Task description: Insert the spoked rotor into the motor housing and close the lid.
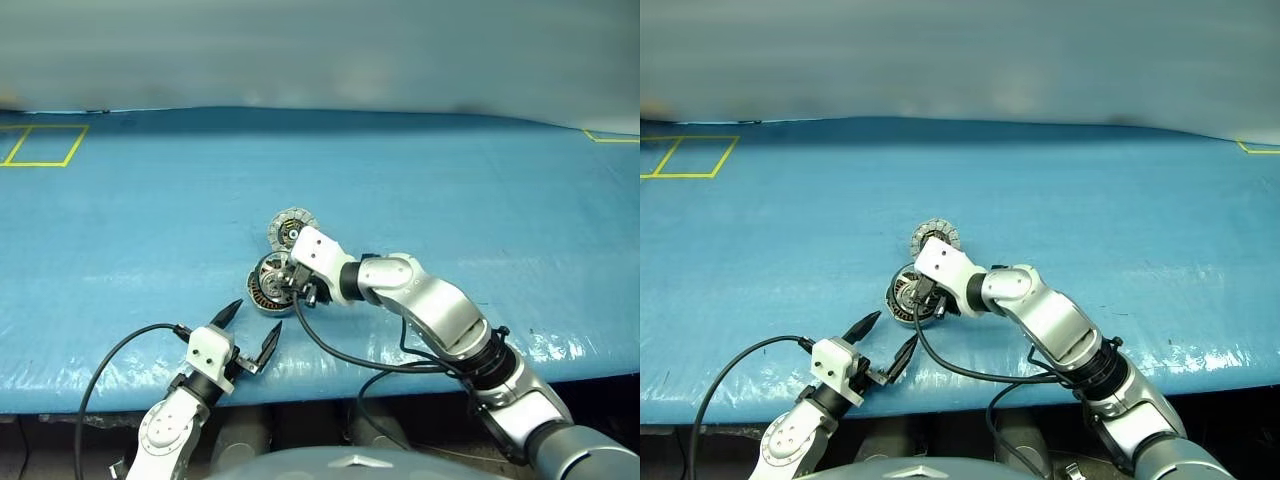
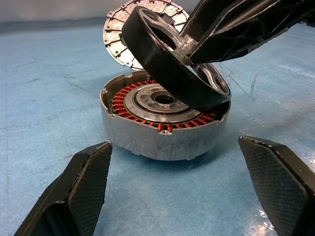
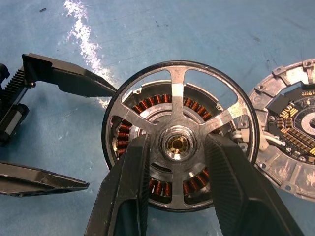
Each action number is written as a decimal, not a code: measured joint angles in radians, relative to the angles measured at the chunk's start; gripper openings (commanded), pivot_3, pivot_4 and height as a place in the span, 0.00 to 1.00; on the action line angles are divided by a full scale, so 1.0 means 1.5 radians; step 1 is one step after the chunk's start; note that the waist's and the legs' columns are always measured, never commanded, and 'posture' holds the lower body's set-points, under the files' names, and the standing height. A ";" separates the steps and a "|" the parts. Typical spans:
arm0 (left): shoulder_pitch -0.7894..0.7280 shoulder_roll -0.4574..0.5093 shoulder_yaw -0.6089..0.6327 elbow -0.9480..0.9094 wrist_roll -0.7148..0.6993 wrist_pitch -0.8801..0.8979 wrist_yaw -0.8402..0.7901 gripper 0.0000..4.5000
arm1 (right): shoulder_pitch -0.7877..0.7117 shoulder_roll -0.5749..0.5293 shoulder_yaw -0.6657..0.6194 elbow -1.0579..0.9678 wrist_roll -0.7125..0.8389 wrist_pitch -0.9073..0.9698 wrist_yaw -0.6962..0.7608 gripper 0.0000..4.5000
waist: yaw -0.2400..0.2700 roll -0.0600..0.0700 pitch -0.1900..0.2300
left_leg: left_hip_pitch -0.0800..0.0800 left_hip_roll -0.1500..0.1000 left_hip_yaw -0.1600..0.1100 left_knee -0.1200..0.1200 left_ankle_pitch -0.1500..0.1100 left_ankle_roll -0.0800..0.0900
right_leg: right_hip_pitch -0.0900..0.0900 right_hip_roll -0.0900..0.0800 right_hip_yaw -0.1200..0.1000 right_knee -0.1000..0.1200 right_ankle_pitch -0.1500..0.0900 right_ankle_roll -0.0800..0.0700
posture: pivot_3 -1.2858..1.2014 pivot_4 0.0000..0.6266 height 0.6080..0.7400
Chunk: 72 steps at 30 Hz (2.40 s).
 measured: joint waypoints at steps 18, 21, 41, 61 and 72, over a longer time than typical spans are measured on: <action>-0.006 -0.002 0.000 0.004 0.002 -0.009 -0.002 1.00 | -0.005 0.020 -0.005 0.001 0.006 0.014 -0.003 0.81 | 0.000 0.000 0.000 | 0.000 0.000 0.000 0.000 0.000 0.000 | 0.000 0.000 0.000 0.000 0.000 0.000 | 0.52 0.24 1.00; -0.006 -0.002 0.000 0.013 0.002 -0.016 -0.003 1.00 | -0.009 0.034 -0.040 -0.020 0.025 0.036 -0.009 0.81 | 0.000 0.000 0.000 | 0.000 0.000 0.000 0.000 0.000 0.000 | 0.000 0.000 0.000 0.000 0.000 0.000 | 0.52 0.24 1.00; -0.021 -0.002 0.006 0.038 -0.001 -0.044 -0.015 1.00 | -0.140 0.023 -0.239 0.415 -0.064 -0.296 -0.071 0.01 | -0.009 0.000 0.000 | 0.001 0.000 0.003 -0.001 0.000 0.000 | 0.001 0.001 0.001 0.000 0.001 0.000 | 0.52 0.24 1.00; -0.009 -0.006 -0.007 0.026 0.006 -0.037 0.008 1.00 | -0.270 0.132 -0.246 0.799 -0.002 -0.409 0.305 0.01 | -0.007 0.001 0.001 | 0.001 0.001 0.002 -0.001 0.000 0.000 | 0.000 0.000 0.001 0.000 0.002 0.002 | 0.52 0.24 1.00; -0.016 -0.003 -0.015 0.011 0.005 -0.019 0.012 1.00 | -0.137 0.145 -0.247 0.536 0.089 -0.228 0.342 0.01 | -0.006 0.001 0.001 | 0.001 0.000 0.002 -0.001 0.000 0.000 | 0.000 0.000 0.000 0.001 0.002 0.001 | 0.52 0.24 1.00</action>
